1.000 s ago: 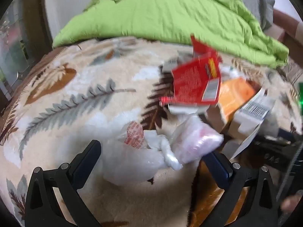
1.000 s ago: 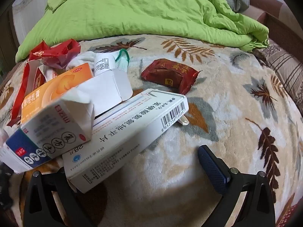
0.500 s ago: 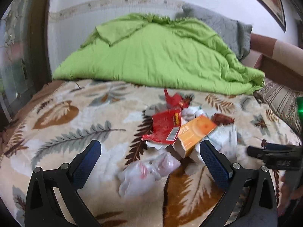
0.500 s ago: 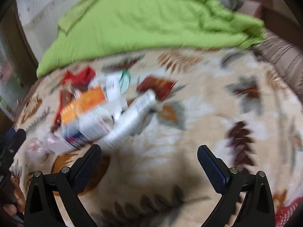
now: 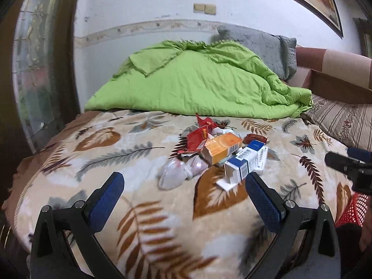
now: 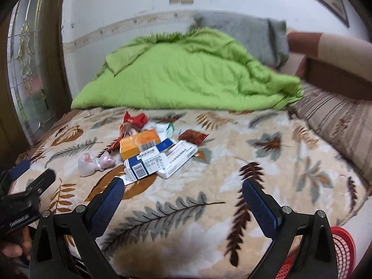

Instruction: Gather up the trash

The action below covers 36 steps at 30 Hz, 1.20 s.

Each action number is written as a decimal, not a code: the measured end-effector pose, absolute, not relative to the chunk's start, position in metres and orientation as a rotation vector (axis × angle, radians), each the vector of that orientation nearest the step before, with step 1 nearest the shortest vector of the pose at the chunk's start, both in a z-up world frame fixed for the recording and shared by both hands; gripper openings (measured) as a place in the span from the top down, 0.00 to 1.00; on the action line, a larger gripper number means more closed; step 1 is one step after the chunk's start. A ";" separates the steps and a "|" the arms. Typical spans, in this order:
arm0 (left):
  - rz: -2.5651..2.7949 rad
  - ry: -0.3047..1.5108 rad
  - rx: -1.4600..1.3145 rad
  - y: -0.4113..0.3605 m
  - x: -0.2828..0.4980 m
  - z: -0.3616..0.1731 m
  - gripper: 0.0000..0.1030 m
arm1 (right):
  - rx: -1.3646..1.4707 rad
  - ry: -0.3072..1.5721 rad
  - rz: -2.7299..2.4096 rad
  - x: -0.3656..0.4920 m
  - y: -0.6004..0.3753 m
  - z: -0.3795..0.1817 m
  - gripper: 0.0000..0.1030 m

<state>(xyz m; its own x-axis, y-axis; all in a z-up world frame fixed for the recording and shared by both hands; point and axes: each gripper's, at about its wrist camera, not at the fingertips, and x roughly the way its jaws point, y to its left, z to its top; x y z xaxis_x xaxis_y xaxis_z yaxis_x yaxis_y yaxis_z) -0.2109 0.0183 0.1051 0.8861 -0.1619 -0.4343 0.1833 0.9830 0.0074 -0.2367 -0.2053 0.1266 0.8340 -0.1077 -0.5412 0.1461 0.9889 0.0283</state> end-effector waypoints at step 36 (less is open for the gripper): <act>-0.192 0.432 0.077 0.011 -0.260 0.129 0.00 | -0.016 0.537 -0.178 -0.300 -0.176 0.152 0.01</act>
<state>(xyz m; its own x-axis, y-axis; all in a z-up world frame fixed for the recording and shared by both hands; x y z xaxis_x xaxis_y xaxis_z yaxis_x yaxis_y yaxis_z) -0.2604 0.0114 0.1294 0.8904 -0.1686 -0.4228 0.2014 0.9789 0.0338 -0.2998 -0.1764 0.1516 0.8443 -0.1733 -0.5071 0.1648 0.9844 -0.0619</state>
